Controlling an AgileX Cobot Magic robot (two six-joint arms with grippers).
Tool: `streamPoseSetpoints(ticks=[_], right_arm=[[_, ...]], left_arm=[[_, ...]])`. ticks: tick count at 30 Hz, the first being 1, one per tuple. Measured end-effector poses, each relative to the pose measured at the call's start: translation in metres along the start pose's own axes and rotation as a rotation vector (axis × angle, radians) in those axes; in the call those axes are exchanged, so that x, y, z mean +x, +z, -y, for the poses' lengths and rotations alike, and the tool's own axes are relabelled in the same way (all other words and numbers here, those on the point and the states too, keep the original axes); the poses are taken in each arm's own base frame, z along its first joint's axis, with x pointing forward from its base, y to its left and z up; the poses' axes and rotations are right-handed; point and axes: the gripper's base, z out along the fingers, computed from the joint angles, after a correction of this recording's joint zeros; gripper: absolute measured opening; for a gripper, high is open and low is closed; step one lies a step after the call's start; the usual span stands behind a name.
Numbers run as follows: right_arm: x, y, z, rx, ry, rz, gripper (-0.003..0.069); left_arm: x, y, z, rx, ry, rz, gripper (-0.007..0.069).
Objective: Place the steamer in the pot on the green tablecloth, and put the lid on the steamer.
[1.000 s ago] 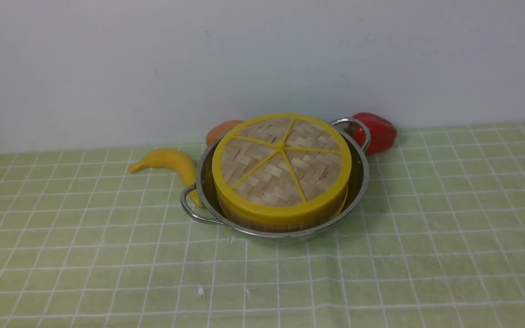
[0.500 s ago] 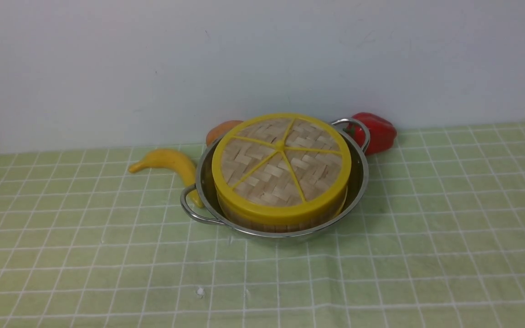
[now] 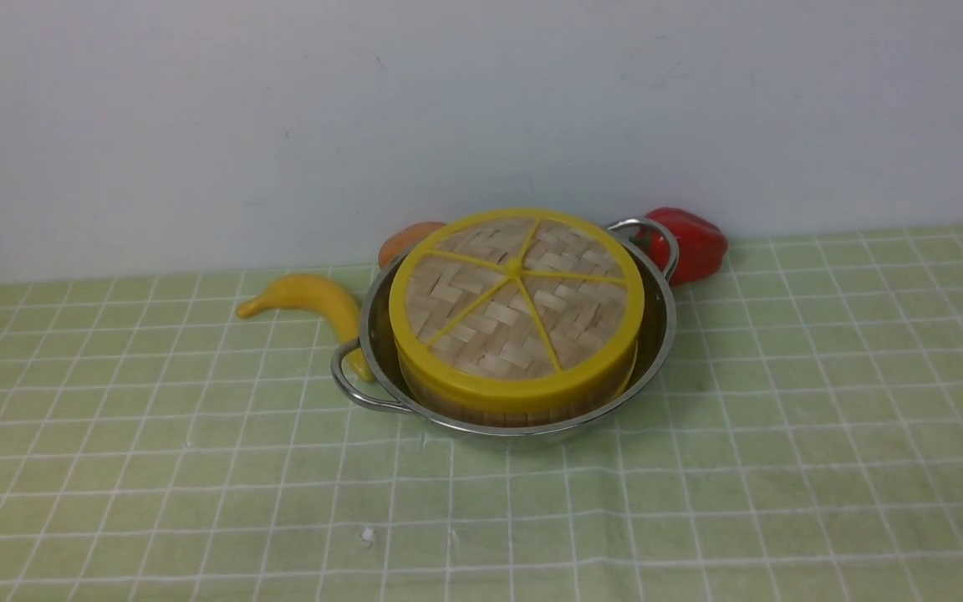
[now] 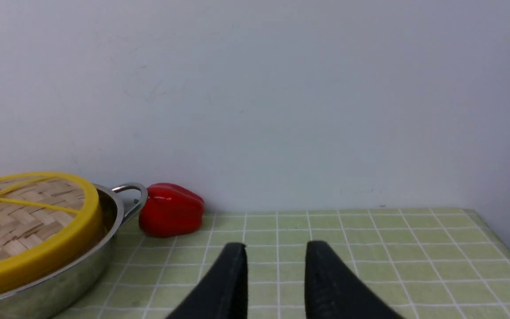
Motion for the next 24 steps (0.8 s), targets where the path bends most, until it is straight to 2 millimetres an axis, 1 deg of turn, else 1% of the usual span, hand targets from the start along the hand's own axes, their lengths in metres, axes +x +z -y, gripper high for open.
streamPoseSetpoints(ticks=[1,4,6,24], right_arm=[[0.012,0.002,0.002,0.007,-0.004,-0.017,0.0221],[0.022,0.004,0.004,0.013,-0.020,-0.037,0.0232],[0.025,0.004,0.004,0.015,-0.027,-0.044,0.0237],[0.026,0.004,0.004,0.016,-0.037,-0.052,0.0240]], left_arm=[[0.000,0.000,0.000,0.000,0.000,0.001,0.0117],[0.000,0.000,0.000,0.000,0.001,0.000,0.0117],[0.000,0.000,0.000,0.000,0.001,0.000,0.0117],[0.000,0.000,0.000,0.000,0.001,0.000,0.0148]])
